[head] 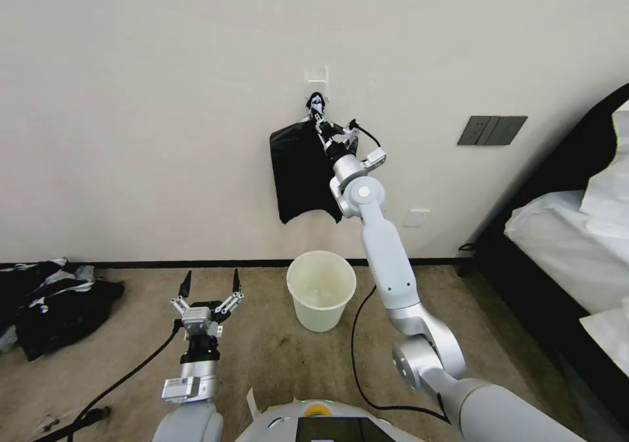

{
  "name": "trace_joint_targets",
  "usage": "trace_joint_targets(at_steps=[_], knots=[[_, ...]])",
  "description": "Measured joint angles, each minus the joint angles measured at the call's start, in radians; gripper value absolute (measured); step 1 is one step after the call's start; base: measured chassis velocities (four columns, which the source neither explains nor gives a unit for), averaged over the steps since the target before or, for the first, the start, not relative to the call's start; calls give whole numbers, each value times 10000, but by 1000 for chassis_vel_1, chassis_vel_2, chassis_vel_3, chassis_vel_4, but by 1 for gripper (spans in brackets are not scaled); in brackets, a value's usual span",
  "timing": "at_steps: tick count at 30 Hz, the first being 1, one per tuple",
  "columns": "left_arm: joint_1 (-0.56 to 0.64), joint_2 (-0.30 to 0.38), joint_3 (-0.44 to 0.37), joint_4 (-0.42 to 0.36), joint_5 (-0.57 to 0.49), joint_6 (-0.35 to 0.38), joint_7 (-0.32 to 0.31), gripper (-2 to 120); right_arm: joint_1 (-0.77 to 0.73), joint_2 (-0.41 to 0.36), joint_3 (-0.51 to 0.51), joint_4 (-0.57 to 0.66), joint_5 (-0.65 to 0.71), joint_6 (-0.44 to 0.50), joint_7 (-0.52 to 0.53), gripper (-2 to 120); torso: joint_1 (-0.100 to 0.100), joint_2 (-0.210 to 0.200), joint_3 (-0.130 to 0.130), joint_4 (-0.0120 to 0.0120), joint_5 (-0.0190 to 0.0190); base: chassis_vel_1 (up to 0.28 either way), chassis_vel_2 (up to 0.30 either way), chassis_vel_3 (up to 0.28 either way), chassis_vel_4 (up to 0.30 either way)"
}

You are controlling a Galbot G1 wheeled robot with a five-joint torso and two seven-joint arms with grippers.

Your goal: Place a trash bag onto the trash bin.

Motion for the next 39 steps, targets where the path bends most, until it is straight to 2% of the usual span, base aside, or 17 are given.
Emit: trace_joint_targets(at_steps=[18, 39], knots=[[-107, 137, 147, 14, -20, 61, 12, 100, -1923, -449, -205, 1714, -957, -45, -166, 0, 0, 0, -1, 0, 0, 0, 0, 0, 0], [-310, 232, 342, 109, -21, 109, 0, 100, -4620, -1356, -1041, 3676, -3030, 58, -234, 0, 0, 0, -1, 0, 0, 0, 0, 0, 0]])
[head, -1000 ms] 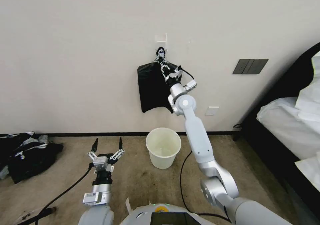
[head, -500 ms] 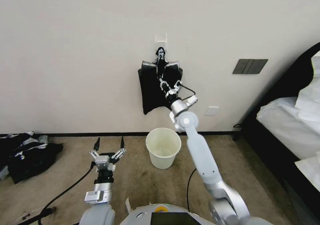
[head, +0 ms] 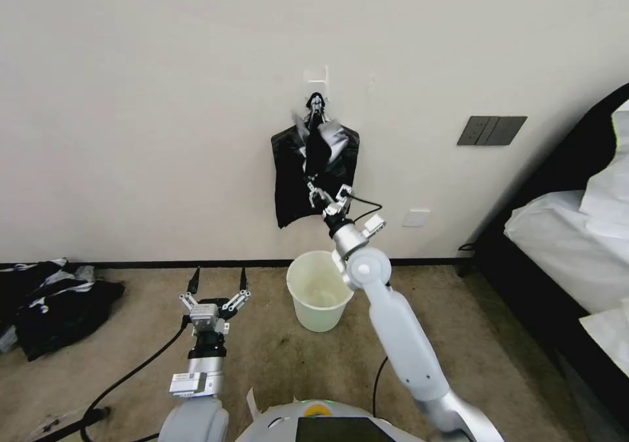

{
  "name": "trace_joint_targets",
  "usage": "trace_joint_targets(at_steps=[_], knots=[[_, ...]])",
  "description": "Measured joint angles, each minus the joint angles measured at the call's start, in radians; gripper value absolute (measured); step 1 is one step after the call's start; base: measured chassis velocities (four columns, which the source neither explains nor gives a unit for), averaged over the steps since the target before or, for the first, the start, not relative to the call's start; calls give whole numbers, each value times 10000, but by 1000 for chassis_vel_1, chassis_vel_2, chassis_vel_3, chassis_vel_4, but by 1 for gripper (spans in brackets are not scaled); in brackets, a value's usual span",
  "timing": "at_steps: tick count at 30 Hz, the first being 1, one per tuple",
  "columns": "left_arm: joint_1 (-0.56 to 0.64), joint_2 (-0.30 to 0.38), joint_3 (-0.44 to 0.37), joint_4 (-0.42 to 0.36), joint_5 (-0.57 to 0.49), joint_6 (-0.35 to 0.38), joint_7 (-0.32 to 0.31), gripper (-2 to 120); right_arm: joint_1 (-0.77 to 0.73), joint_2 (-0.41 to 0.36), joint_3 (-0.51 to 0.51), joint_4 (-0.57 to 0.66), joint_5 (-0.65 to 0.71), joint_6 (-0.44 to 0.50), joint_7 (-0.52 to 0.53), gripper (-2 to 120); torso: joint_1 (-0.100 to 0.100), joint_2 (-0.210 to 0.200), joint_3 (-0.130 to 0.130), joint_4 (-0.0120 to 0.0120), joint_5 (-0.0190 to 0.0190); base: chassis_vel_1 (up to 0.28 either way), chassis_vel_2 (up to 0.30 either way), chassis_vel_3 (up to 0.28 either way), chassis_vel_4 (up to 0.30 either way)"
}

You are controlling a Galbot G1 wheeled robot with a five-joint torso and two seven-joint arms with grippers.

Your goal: Place a trash bag onto the trash bin.

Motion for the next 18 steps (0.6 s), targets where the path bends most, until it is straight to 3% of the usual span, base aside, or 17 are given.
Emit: trace_joint_targets(at_steps=[18], knots=[[-145, 310, 318, -59, 68, 207, 11, 100, -2341, -1029, -216, 1613, -1796, 387, 14, 0, 0, 0, 0, -1, 0, 0, 0, 0, 0]])
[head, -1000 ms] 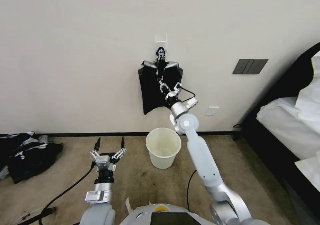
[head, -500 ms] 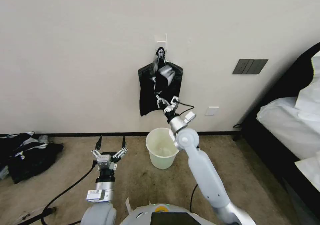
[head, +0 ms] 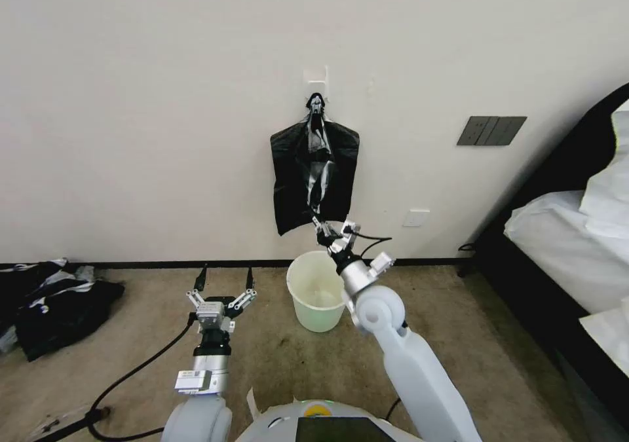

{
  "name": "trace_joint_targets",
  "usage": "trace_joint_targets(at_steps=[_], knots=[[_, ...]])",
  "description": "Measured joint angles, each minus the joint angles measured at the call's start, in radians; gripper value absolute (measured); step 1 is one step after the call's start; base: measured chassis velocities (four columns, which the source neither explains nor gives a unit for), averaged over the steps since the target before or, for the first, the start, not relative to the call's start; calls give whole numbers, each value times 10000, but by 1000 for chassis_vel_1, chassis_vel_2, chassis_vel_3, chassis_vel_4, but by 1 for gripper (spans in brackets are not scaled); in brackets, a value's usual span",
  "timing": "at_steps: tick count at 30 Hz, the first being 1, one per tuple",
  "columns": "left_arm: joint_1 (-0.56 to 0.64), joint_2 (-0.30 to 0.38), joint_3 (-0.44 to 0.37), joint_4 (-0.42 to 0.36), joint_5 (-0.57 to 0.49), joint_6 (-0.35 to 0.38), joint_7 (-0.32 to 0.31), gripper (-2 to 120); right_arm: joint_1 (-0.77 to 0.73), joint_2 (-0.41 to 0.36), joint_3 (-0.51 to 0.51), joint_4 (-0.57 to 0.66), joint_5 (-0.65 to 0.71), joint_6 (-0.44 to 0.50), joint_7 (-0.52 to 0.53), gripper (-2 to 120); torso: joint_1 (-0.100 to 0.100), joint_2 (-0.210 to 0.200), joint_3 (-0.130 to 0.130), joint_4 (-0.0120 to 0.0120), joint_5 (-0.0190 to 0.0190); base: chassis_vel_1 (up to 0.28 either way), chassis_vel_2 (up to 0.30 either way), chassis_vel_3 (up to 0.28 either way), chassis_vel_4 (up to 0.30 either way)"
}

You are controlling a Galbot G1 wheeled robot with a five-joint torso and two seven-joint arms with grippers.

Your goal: Place a trash bag onto the trash bin.

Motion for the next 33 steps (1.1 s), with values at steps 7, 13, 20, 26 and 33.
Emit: trace_joint_targets(at_steps=[7, 13, 20, 26, 33], knots=[[-68, 144, 18, -18, 3, 99, -2, 100, -576, -339, -75, 306, -1133, 233, -107, 0, 0, 0, 0, 1, 0, 0, 0, 0, 0], [-151, 203, 121, 54, 24, 118, 14, 100, -1214, -593, -41, 429, -2368, 581, -179, 0, 0, 0, 1, 2, 0, 0, 0, 0, 0], [-297, 259, 149, 90, 24, 161, 31, 100, -1608, -550, -51, 571, -2851, 721, -248, 0, 0, 0, 0, 1, 0, 0, 0, 0, 0], [-342, 228, 240, 136, 27, 172, 56, 100, -1931, -600, -48, 629, -3079, 851, -275, 0, 0, 0, 0, 1, 0, 0, 0, 0, 0], [-405, 206, 110, 136, -17, 173, 64, 100, -2177, -640, -25, 719, -3160, 969, -287, 0, 0, 0, 1, 1, 0, 0, 0, 0, 0]])
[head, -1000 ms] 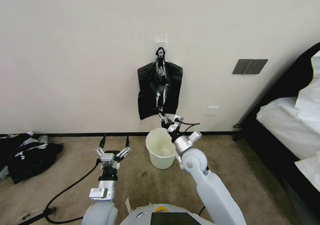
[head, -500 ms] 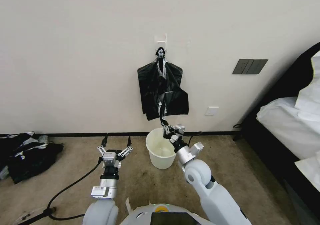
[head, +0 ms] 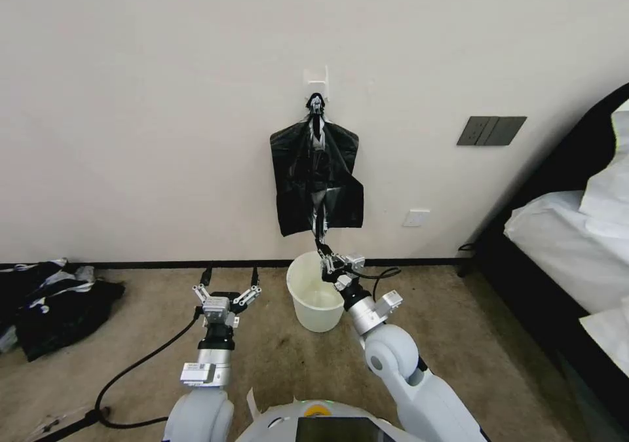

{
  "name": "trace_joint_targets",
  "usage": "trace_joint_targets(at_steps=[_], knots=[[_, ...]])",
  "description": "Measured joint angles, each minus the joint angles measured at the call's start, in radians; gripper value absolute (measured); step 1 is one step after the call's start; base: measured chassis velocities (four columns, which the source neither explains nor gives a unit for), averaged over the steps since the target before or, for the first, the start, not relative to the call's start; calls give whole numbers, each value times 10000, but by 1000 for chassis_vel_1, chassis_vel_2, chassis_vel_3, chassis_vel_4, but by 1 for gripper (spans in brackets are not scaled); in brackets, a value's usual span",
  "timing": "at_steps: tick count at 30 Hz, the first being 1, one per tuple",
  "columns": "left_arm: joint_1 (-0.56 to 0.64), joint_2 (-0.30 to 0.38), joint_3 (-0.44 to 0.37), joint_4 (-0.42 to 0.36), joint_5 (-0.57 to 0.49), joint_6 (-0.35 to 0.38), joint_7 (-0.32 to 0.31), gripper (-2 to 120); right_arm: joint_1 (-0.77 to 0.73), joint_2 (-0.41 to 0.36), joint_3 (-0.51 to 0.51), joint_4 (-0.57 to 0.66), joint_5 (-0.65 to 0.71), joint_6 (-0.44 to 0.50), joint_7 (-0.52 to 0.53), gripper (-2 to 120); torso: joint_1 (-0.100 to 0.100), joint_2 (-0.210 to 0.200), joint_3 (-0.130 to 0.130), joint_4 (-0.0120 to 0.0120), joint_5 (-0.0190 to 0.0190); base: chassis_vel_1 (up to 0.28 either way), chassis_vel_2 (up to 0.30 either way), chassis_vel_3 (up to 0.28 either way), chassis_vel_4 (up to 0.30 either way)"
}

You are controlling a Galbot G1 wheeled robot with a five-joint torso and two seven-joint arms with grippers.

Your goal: Place a trash bag onto the trash bin.

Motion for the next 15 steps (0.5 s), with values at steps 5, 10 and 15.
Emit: trace_joint_targets(at_steps=[5, 10, 15], knots=[[5, 4, -14, -15, -18, 0, 2, 100, -144, 0, -25, 0, -157, 77, -10, 0, 0, 0, 0, 0, 0, 0, 0, 0, 0], [39, -8, 16, -31, -18, -1, 7, 100, -256, -67, -28, 85, -268, 122, -34, 0, 0, 0, 0, 0, 0, 0, 0, 0, 0], [40, -1, 49, -41, -18, -5, 13, 100, -377, -190, -26, 158, -312, 172, -36, 0, 1, 0, 0, -1, 0, 0, 0, 0, 0]])
